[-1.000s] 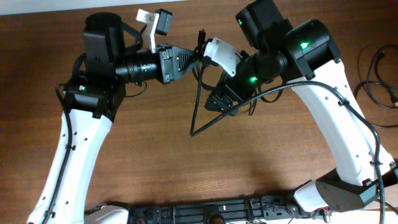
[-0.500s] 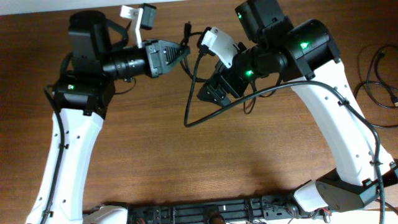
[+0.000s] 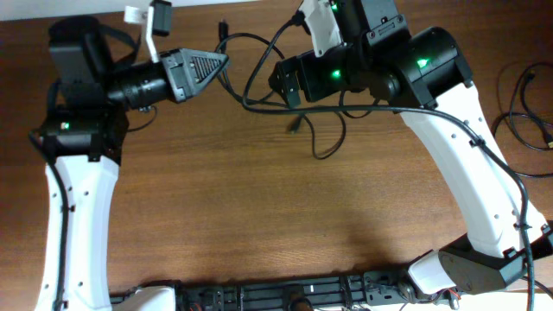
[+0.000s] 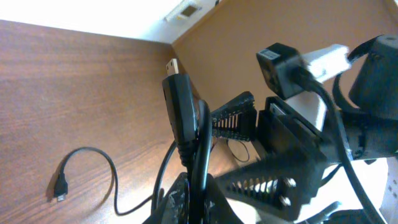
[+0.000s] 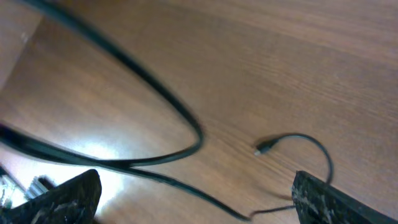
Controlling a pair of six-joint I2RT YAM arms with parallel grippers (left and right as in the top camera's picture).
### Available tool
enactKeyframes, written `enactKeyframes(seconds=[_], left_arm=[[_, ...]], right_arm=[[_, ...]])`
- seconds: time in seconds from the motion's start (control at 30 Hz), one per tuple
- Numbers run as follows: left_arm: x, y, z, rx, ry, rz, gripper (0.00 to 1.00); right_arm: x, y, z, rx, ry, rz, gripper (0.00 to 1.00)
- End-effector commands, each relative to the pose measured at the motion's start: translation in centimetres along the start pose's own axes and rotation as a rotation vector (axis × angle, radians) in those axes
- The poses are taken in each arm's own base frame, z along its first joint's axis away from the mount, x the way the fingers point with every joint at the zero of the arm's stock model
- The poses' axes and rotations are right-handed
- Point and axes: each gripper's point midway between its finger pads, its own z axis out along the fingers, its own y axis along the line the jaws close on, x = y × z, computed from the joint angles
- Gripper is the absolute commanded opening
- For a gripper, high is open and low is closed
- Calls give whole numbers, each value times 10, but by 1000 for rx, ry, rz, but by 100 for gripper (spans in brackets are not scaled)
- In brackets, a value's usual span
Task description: Untangle cables
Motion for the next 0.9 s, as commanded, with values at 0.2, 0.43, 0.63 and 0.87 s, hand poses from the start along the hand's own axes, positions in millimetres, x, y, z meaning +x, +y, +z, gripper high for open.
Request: enactKeyframes(seconds=[0.2,0.43,0.63,0.87], left_arm=[[-2,-58,-26,66,-47,107,8],[-4,-87,-49,68,-108,196,11],[-1,-101,-55,91,-113,195,13],[-2,-100,-55,87,-115,195,14]], right_arm=[[-14,-16,5,77,-64,259,97],[-20,-30,3,152,-113,391,97],[-23,-43,0,222,-149,427,97],[-1,-33,3,178,-26,261,99]])
